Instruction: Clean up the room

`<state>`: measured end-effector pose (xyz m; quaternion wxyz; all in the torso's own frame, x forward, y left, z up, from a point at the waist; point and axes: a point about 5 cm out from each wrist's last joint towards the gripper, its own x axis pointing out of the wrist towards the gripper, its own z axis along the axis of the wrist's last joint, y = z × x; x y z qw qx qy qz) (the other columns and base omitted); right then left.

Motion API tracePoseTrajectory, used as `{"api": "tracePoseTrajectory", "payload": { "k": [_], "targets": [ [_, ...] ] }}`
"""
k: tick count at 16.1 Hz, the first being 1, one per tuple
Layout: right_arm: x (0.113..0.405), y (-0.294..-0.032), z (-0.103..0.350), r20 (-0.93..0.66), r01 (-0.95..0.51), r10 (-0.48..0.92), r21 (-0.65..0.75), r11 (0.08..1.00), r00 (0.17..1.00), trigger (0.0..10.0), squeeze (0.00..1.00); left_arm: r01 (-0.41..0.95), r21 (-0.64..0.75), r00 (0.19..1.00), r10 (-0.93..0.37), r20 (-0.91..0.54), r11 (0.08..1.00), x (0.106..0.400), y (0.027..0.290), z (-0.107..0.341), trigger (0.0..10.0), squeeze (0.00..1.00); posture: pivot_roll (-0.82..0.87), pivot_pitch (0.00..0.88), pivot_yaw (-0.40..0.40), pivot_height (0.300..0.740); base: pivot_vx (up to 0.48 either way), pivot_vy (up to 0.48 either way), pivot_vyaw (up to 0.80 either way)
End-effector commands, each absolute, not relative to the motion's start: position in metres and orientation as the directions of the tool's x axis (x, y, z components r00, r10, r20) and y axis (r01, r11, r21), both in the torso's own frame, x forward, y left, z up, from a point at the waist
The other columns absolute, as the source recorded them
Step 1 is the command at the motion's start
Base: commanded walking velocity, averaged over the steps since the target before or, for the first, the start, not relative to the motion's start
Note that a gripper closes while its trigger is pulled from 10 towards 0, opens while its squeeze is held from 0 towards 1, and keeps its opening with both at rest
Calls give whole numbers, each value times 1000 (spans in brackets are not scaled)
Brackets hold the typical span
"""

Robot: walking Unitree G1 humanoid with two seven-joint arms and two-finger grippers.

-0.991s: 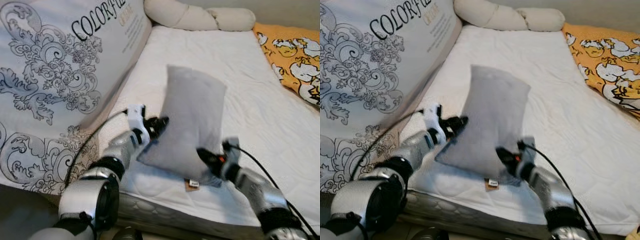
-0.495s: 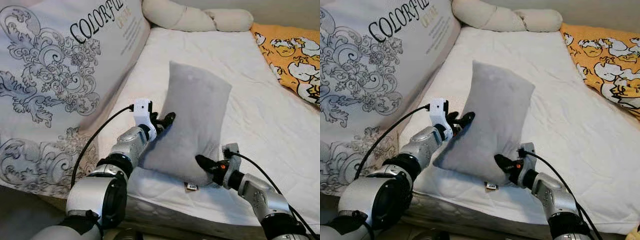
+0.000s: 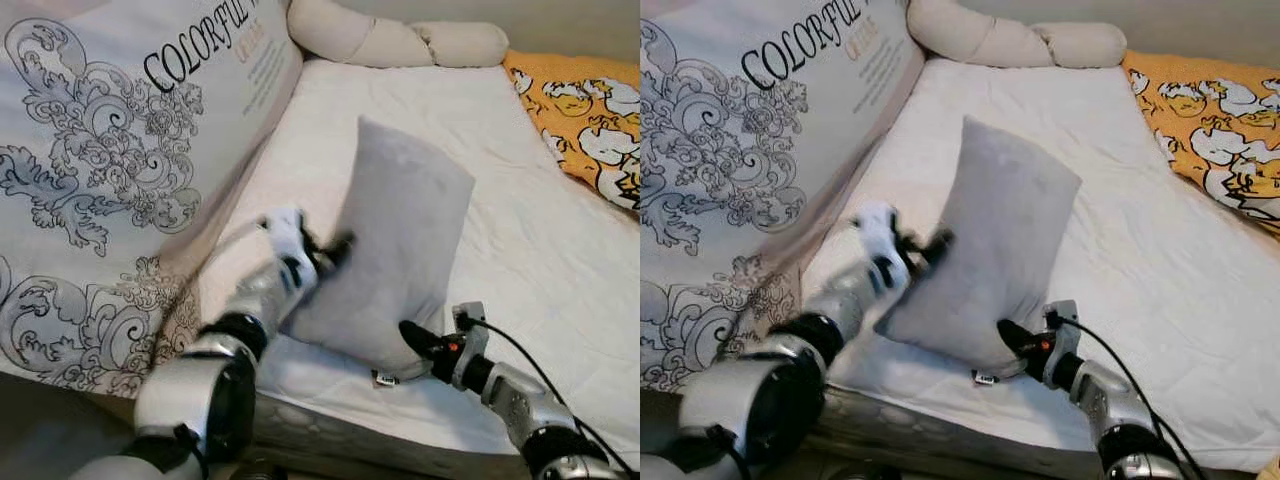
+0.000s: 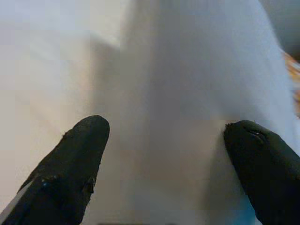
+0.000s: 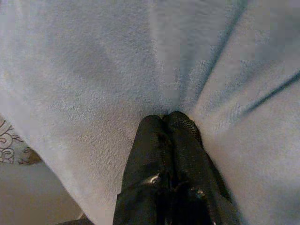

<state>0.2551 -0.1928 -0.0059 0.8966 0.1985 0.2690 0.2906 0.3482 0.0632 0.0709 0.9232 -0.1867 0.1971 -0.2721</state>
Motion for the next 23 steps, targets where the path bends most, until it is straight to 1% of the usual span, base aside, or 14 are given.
{"api": "tracePoseTrajectory", "payload": {
  "k": [1, 3, 5, 6, 8, 9, 10, 13, 17, 23],
  "targets": [
    [242, -196, -20, -445, -371, 620, 526, 765, 647, 10000, 0, 509, -489, 679, -680, -277, 708, 338, 53, 63, 10000, 1000, -157, 0, 65, 740, 0, 0, 0],
    [243, -197, -20, -439, -378, 623, 525, 763, 648, 10000, 0, 589, -558, 574, -789, -220, 584, 329, 41, 63, 10000, 1000, -156, 0, 64, 740, 0, 0, 0],
    [244, -198, -20, -437, -383, 623, 521, 763, 648, 10000, 0, 647, -556, 503, -840, -204, 522, 324, 36, 63, 10000, 1000, -154, 0, 63, 740, 0, 0, 0],
    [244, -198, -20, -437, -386, 625, 519, 762, 647, 10000, 0, 674, -524, 477, -848, -232, 522, 322, 35, 60, 10000, 898, -153, 0, 62, 740, 0, 0, 0],
    [245, -199, -20, -435, -390, 626, 517, 762, 647, 10000, 0, 690, -465, 472, -832, -291, 554, 320, 35, 56, 10000, 863, -153, 0, 62, 740, 0, 0, 0],
    [245, -199, -20, -434, -392, 626, 516, 762, 648, 10000, 0, 691, -457, 463, -829, -315, 560, 319, 36, 54, 3020, 149, -153, 0, 62, 740, 0, 0, 0],
    [245, -199, -20, -432, -395, 627, 514, 762, 648, 10000, 0, 678, -449, 463, -813, -354, 582, 318, 37, 50, 0, 0, -152, 0, 62, 740, 0, 0, 0],
    [246, -200, -20, -431, -402, 627, 506, 763, 649, 10000, 0, 652, -419, 484, -772, -411, 632, 319, 41, 46, 0, 0, -150, 0, 60, 740, 0, 0, 0],
    [245, -200, -20, -428, -407, 631, 505, 761, 648, 10000, 0, 615, -455, 508, -765, -397, 644, 321, 42, 47, 0, 0, -148, 0, 58, 740, 0, 0, 0],
    [245, -200, -19, -422, -418, 635, 500, 759, 647, 10000, 0, 631, -456, 489, -778, -395, 628, 317, 39, 45, 0, 0, -145, 0, 55, 740, 0, 0, 0]
  ]
}}
